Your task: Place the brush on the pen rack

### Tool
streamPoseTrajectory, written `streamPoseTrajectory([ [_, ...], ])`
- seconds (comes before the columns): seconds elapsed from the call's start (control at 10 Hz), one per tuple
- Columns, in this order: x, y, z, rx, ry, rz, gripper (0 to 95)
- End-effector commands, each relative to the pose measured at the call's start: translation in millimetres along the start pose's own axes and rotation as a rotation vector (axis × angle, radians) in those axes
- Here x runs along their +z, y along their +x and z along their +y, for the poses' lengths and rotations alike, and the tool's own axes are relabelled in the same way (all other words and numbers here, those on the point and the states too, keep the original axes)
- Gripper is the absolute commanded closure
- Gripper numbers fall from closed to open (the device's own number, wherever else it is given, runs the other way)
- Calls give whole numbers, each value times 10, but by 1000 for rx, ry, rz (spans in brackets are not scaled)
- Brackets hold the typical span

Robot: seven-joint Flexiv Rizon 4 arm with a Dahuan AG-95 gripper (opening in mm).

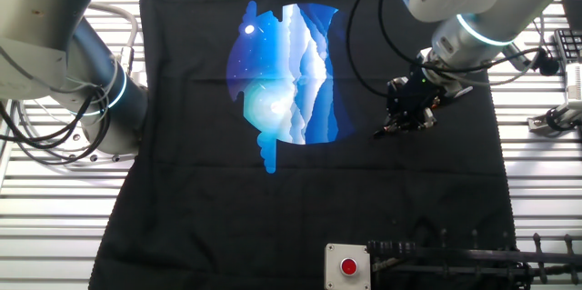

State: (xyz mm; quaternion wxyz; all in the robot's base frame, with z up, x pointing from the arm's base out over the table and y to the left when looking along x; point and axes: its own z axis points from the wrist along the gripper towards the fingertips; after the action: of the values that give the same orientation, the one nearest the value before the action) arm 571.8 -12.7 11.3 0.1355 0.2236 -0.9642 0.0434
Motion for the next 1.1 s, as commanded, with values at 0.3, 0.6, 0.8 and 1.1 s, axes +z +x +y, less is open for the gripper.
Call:
streamPoseTrajectory([
  [0.3,-165,0,4,-3,0,11,950],
  [0.6,-329,51,-52,-18,-3,11,950],
  [0.8,-420,115,-117,-38,-3,10,950],
  [1.1,-568,171,-209,-85,12,2,950],
])
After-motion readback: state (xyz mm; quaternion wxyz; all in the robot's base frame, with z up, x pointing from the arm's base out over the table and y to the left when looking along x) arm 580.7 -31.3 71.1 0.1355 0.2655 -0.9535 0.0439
